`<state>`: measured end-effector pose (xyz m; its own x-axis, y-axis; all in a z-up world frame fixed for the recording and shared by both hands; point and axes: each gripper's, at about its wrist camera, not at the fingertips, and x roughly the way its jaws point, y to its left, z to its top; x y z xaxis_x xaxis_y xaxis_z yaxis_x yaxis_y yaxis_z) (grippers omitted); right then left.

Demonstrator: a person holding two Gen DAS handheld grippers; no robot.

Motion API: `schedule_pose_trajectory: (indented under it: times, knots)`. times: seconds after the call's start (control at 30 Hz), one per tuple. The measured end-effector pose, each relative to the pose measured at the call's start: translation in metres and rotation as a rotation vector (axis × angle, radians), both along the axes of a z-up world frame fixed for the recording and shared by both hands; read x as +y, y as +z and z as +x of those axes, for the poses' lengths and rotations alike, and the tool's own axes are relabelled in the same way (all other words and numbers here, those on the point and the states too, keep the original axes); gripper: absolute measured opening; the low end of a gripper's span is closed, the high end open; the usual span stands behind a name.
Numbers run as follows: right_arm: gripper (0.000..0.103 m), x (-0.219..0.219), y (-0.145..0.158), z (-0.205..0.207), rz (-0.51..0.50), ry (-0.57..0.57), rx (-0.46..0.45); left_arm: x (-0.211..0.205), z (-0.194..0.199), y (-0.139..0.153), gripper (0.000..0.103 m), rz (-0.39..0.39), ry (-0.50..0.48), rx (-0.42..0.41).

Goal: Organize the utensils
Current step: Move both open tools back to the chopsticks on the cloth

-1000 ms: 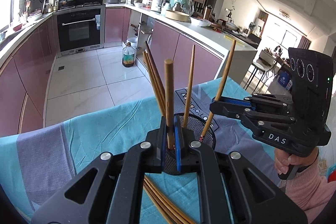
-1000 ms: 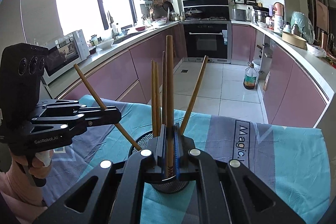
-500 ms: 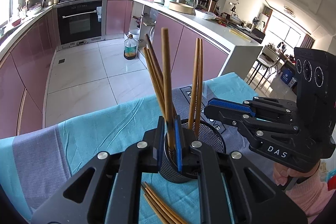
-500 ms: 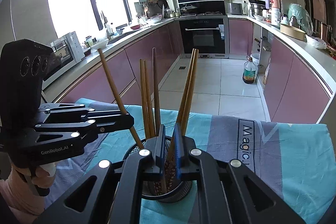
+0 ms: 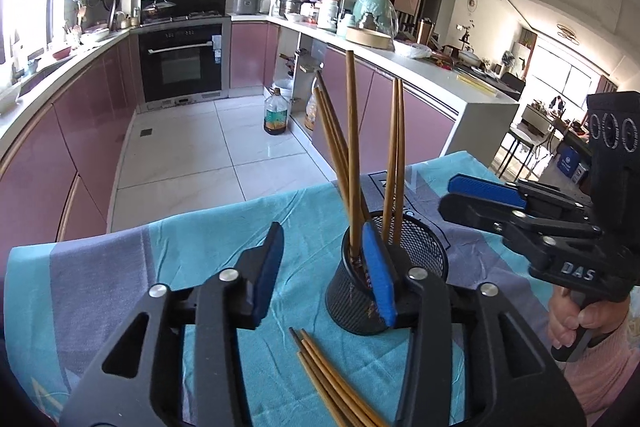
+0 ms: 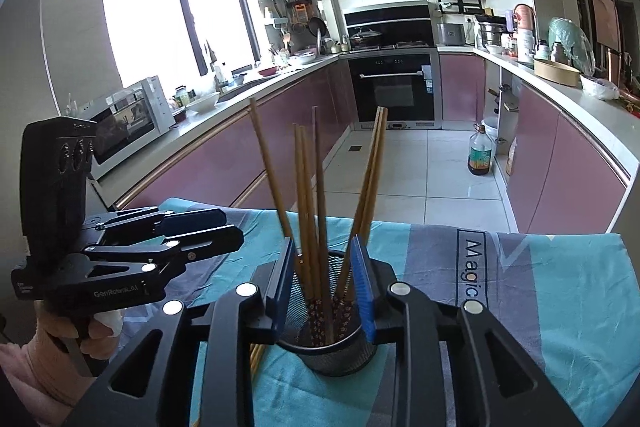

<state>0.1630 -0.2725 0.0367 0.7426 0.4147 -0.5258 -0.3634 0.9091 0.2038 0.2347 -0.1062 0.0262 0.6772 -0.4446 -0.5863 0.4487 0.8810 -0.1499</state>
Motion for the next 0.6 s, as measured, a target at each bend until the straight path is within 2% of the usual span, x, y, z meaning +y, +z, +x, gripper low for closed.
schedule_pose_trajectory:
  times: [0.1,0.2,0.47,0.6]
  knots:
    - [0.035,0.007,0.0,-0.017,0.038,0.101,0.004,0.011,-0.015,-0.001,0.054,0.001,0.021,-0.019]
    - [0.038,0.016,-0.01,-0.029,0.042,0.157,0.035,0.019,-0.028,-0.01,0.055,0.019,0.041,-0.022]
    - [0.039,0.045,-0.068,-0.044,-0.035,0.188,0.176,0.039,-0.051,-0.045,0.062,0.044,0.088,0.042]
    - [0.039,0.055,-0.092,-0.049,-0.063,0.192,0.237,0.047,-0.061,-0.069,0.062,0.059,0.1,0.098]
